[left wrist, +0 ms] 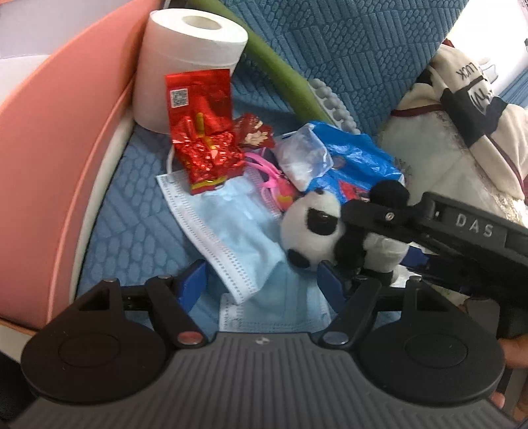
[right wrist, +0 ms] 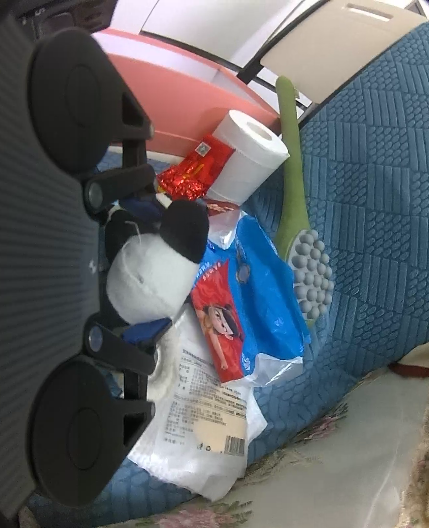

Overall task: Organize soft objects
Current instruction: 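Close the right tool on the panda plush while the left tool grasps the blue face mask, then lift the panda plush with the right tool while the left tool carries the mask toward the pink box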

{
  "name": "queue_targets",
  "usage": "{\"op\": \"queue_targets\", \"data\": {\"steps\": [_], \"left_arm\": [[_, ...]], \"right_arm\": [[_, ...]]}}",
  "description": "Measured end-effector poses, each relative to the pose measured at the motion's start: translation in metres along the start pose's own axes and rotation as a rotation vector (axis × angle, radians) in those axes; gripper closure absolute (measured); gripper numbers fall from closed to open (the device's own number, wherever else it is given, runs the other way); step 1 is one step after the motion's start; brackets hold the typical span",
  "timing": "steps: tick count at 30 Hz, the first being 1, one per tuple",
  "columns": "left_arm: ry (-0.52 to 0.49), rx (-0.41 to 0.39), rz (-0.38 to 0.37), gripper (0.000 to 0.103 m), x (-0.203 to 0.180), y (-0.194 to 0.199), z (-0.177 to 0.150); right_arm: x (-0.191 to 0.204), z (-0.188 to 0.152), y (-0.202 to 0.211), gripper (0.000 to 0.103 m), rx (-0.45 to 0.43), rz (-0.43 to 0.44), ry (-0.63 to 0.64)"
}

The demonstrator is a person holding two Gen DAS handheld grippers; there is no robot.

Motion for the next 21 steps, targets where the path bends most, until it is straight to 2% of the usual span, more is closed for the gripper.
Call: {"op": "queue_targets", "data": {"steps": [3, 7, 8, 11, 14, 21], "left_arm": [[-0.019, -0.002, -0.015, 0.037, -0.006, -0.002, -0.002], [-0.084, -0.012, 0.024, 0.060, -0.018, -0.005, -0.006], [-0.082, -0.010, 0.025, 0.069, -0.018, -0.005, -0.005], [-0.061, 0.000, 0.030, 0.085, -0.017, -0.008, -0.004], [-0.019, 0.009, 0.014, 0.091, -0.012, -0.007, -0.002], [-0.001, -0.032, -0.027, 0.091, -0.011, 0.025, 0.006]], "right_arm": [[0.000, 0.001, 0.004, 0.044, -0.009, 0.000, 0.007], [-0.009, 0.002, 0.010, 0.044, -0.035, -0.018, -0.037], [-0.011, 0.003, 0.012, 0.044, -0.039, -0.020, -0.050], [-0.015, 0.003, 0.020, 0.044, -0.060, -0.029, -0.079], [-0.017, 0.001, 0.024, 0.044, -0.073, -0.037, -0.093], [-0.006, -0.004, 0.036, 0.044, -0.121, -0.092, -0.010]]}}
Point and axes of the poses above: each gripper's, at about its wrist camera, not at the fingertips, and y roughly against the way its jaws point, x to its left, z to its top, the point moved 1 cm from there along -y, roughly the way its jaws point, and after that the axes turned 11 degrees about -x, right-handed, at the moved point
